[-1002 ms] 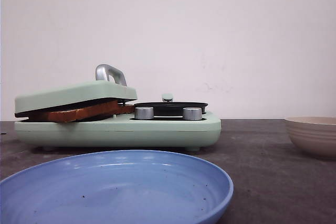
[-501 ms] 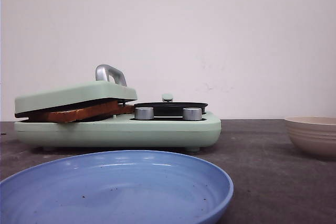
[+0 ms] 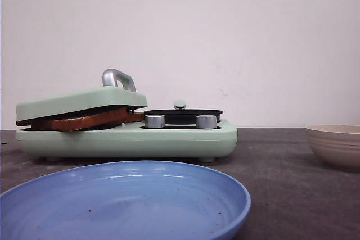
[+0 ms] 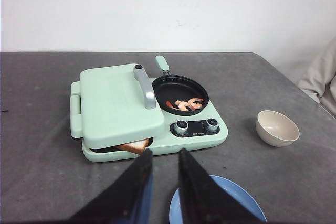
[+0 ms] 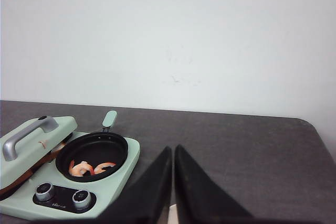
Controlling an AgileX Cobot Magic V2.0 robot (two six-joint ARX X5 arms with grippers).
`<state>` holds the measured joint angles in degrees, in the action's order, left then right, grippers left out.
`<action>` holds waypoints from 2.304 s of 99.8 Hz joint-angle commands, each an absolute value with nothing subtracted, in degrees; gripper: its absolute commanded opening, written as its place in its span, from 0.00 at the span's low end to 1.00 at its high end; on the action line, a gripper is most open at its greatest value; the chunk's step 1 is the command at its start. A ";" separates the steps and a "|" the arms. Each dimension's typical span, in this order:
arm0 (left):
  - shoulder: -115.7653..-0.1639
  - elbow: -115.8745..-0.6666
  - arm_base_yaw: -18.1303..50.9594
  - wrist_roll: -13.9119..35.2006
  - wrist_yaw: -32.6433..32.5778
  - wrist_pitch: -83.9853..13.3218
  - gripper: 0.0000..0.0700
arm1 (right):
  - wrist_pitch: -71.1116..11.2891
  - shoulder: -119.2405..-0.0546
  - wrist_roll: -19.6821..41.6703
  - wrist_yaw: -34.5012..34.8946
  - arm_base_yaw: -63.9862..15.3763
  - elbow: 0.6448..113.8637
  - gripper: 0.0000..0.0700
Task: Make breakfast with bread and shrimp
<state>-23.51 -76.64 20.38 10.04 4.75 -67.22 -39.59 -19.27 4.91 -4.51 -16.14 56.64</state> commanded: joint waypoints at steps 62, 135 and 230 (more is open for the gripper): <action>-14.37 -36.05 7.27 -8.05 4.54 -29.08 0.04 | -39.00 -19.64 5.56 -4.56 -16.36 57.36 0.00; -1.37 -3.92 3.51 2.04 -0.25 -14.98 0.04 | -39.00 -19.66 5.56 -4.56 -16.36 57.36 0.00; -0.19 -2.57 3.22 0.93 -1.54 -15.31 0.04 | -39.00 -19.66 5.56 -4.56 -16.36 57.39 0.00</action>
